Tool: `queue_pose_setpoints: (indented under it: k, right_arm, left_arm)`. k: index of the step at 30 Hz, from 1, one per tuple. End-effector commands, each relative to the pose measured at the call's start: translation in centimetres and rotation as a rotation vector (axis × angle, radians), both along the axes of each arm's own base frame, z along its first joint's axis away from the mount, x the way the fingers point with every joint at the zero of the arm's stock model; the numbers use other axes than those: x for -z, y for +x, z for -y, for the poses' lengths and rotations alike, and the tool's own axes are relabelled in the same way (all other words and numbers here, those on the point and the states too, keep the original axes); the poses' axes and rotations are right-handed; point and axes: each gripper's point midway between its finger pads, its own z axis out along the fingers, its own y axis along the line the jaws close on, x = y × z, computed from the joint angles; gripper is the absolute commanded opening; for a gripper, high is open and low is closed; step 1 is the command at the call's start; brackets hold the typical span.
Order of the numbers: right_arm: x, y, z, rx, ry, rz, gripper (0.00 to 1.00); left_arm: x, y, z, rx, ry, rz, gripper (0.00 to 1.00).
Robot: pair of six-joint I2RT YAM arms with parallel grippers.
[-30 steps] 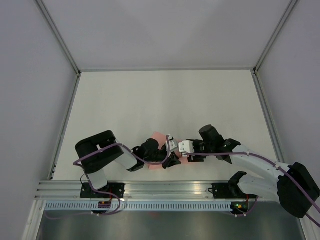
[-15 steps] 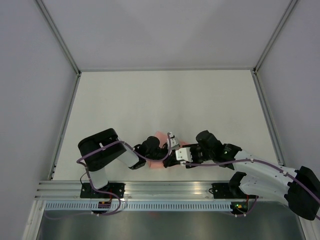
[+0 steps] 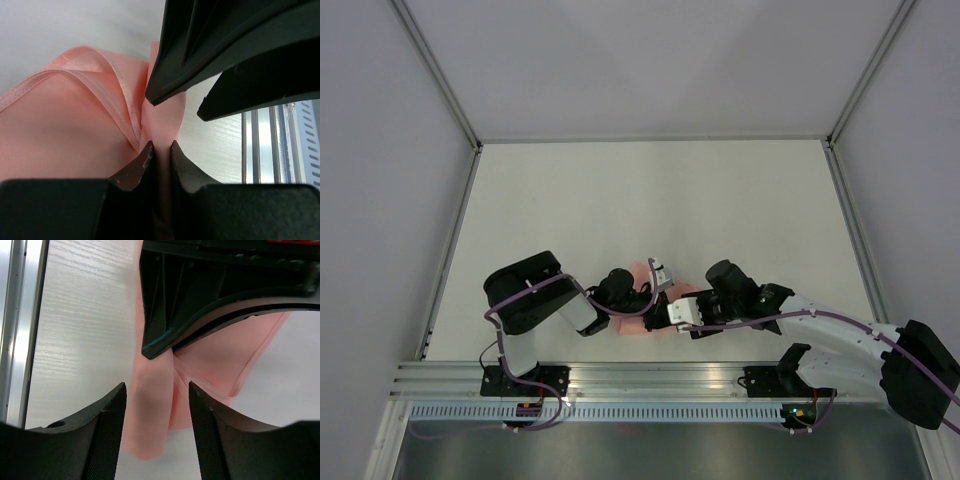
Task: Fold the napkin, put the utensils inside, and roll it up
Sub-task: Roll the napkin at the center of the board.
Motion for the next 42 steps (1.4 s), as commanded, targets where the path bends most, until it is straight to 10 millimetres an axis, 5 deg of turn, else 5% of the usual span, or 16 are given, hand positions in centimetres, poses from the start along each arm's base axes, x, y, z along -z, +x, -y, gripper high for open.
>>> queue_pose_setpoints:
  k: [1, 11, 15, 16, 18, 20, 27, 31, 35, 42]
  right_arm:
    - [1.0, 0.2, -0.3, -0.033, -0.002, 0.038, 0.59]
    - [3.4, 0.2, -0.3, -0.031, -0.047, 0.061, 0.58]
    - [4.1, -0.1, 0.4, -0.039, -0.073, 0.057, 0.44]
    - [4.3, -0.2, 0.6, -0.041, -0.082, 0.057, 0.3]
    - [4.8, -0.4, 1.3, -0.046, -0.109, 0.063, 0.23]
    - [5.1, -0.4, 1.8, -0.043, -0.127, 0.065, 0.2]
    - [5.8, -0.8, 2.6, -0.044, -0.172, 0.042, 0.13]
    - [5.8, -1.3, 2.5, -0.057, -0.2, -0.006, 0.12]
    - [5.9, -1.7, 2.1, -0.077, -0.229, -0.07, 0.1]
    - [7.0, -2.2, 2.4, -0.094, -0.327, -0.205, 0.03]
  left_arm:
    - [6.3, -1.8, -3.8, -0.037, 0.216, -0.181, 0.02]
    - [6.4, -2.1, -3.8, -0.015, 0.212, -0.214, 0.02]
    - [5.5, -1.5, -3.6, -0.035, 0.19, -0.19, 0.09]
    - [4.6, -1.0, -3.4, -0.048, 0.17, -0.169, 0.13]
    - [3.6, -0.4, -3.3, -0.067, 0.152, -0.133, 0.27]
    - [2.0, 0.9, -3.1, -0.103, 0.127, -0.074, 0.38]
    - [-3.7, 5.3, -3.2, -0.27, 0.036, 0.084, 0.49]
    - [-6.6, 7.6, -4.4, -0.409, 0.021, 0.173, 0.49]
    - [-9.6, 10.5, -8.0, -0.666, -0.005, 0.258, 0.53]
    - [-13.1, 10.6, -12.6, -0.858, -0.1, 0.314, 0.51]
